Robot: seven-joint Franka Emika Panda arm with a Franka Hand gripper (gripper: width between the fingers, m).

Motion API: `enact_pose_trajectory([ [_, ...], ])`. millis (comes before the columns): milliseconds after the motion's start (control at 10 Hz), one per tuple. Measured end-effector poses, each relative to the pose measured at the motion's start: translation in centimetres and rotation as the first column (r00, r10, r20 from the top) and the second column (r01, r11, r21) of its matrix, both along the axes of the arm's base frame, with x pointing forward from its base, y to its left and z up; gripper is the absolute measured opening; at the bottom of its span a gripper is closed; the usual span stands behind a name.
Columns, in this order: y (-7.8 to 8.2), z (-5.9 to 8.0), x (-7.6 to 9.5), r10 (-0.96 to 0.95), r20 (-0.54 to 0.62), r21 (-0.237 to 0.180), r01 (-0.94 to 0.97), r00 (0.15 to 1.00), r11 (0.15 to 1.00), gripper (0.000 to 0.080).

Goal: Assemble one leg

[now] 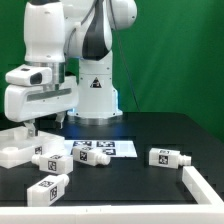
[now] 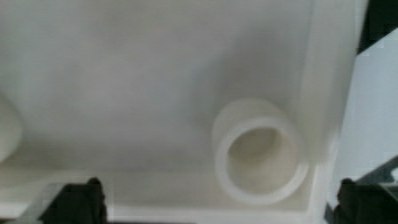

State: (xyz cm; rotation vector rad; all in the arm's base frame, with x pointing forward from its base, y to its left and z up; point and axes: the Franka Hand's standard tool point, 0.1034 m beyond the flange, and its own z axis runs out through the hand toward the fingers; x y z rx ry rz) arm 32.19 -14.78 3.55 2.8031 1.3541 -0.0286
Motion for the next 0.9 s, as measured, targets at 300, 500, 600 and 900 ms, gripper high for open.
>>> enact_pose_trajectory([
  [300, -1.03, -1.12, -0.49, -0.015, -0.017, 0.002, 0.015, 1.000, 1.000, 0.0649],
  [500, -1.03, -1.12, -0.49, -0.015, -0.017, 0.002, 0.015, 1.000, 1.000, 0.0649],
  [600, -1.03, -1.12, -0.49, -0.015, -0.017, 0.002, 0.015, 1.000, 1.000, 0.0649],
  [900, -1.03, -1.12, -0.49, -0.015, -0.017, 0.002, 0.015, 1.000, 1.000, 0.0649],
])
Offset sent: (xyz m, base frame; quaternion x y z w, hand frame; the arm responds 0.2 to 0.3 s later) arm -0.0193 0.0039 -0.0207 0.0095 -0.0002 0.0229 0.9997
